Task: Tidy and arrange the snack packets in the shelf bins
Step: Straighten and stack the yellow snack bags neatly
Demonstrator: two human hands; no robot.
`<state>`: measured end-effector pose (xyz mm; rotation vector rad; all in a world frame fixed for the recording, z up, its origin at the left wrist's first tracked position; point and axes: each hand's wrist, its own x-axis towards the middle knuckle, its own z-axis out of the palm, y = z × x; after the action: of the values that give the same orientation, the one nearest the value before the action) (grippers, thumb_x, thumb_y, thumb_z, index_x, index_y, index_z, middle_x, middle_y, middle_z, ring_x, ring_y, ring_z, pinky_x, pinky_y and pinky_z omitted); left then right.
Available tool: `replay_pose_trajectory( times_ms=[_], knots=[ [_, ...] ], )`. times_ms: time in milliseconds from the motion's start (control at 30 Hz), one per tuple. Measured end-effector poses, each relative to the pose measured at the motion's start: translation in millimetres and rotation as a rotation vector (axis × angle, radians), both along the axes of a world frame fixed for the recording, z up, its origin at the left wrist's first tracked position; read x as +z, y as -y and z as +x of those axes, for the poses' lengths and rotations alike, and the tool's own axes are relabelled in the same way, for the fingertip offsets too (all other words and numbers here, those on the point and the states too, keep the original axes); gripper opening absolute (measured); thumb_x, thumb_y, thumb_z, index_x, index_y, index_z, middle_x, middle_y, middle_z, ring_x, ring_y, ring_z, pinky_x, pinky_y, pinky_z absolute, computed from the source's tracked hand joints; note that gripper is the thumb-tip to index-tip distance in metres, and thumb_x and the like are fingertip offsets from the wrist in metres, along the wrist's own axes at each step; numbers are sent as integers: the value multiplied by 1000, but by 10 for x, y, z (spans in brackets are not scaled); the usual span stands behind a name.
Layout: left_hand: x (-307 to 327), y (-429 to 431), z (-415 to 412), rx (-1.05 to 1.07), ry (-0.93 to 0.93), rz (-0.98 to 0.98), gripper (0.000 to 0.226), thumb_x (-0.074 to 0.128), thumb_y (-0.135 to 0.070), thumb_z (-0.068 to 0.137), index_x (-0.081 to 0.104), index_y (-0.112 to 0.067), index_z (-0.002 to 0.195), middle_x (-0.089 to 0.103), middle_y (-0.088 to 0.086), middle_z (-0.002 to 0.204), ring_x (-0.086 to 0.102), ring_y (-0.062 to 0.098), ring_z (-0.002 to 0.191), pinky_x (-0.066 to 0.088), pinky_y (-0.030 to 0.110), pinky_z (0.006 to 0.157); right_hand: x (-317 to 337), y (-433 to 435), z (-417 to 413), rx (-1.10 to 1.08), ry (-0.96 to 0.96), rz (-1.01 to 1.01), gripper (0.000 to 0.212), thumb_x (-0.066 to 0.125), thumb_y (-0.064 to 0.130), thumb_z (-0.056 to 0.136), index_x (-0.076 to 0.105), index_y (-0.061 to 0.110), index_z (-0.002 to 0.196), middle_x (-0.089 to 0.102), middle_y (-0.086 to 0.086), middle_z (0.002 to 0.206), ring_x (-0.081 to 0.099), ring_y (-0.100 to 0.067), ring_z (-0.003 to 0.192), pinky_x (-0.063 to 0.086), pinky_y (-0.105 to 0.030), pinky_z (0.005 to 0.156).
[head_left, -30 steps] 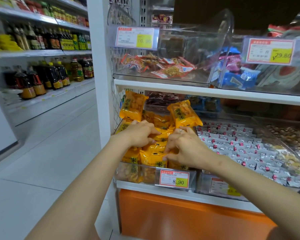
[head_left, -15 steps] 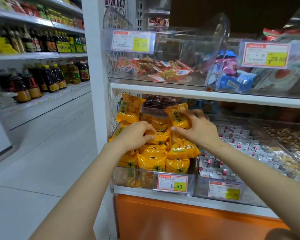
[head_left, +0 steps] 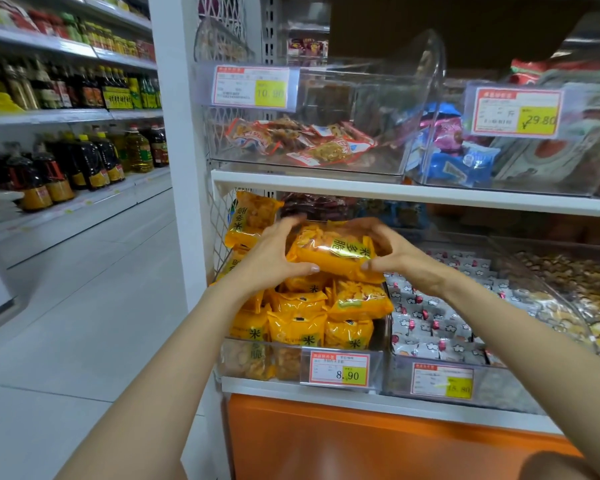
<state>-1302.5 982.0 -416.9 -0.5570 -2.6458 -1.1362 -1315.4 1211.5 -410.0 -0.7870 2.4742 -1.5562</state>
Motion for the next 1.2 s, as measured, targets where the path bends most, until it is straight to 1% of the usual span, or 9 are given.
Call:
replay_pose_trajectory(
  times_ms=[133,233,333,433,633,833,967,1067,1200],
  knots=[
    [34,59,15,-51,66,-50,81,75,-26,77,28,-25,142,27,0,138,34,10,121,31,21,95,2,-32,6,66,11,17,71,66,32,57,48,33,126,49,8,133,50,-8,118,49,-26,91],
    [-2,68,3,63,79,-127,70,74,-33,77,36,-22,134,28,2,124,39,21,120,34,24,92,-41,2,-7,-116,-133,89,62,72,22,75,47,25,132,49,5,135,47,-13,124,43,-32,102],
    [-55,14,-6,323,11,-107,71,74,-39,74,39,-13,129,29,8,126,42,28,118,39,35,97,-102,-46,56,-261,-262,165,58,69,17,84,43,23,135,48,3,137,45,-12,125,37,-32,106],
    [-67,-123,-42,488,-70,-106,76,72,-44,73,38,-3,128,29,13,130,39,31,120,40,39,99,-179,-139,142,-249,-287,299,52,66,24,86,44,28,133,44,4,138,43,-10,122,35,-26,98],
    [-28,-421,-338,599,-140,-357,83,66,-47,78,29,-2,137,30,23,140,32,39,128,40,38,98,-174,-176,286,-214,-368,308,39,63,31,87,48,39,122,48,11,129,46,-5,117,38,-28,99],
    [158,-581,-557,453,91,-613,95,59,-61,79,14,-12,147,23,25,147,27,41,135,41,43,99,-225,-206,309,-153,-424,376,45,51,56,80,53,37,121,52,15,123,48,-1,115,39,-30,101],
    [404,-426,-538,292,370,-838,75,63,-42,85,31,-8,143,40,13,145,42,32,129,39,40,103,-271,-255,259,-129,-448,379,43,50,59,84,56,36,119,54,15,122,48,0,116,40,-32,101],
    [306,-373,-594,259,207,-854,59,60,-24,91,33,-11,141,49,14,136,51,30,119,45,34,92,-288,-260,232,-117,-459,383,44,51,58,84,58,33,119,55,13,122,48,-1,116,40,-34,102],
    [198,-373,-754,174,19,-935,57,57,-23,91,32,-21,143,52,12,131,56,27,109,49,30,77,-302,-265,219,-110,-463,409,45,49,62,84,59,35,119,55,13,123,47,-2,118,39,-34,103]
  ],
)
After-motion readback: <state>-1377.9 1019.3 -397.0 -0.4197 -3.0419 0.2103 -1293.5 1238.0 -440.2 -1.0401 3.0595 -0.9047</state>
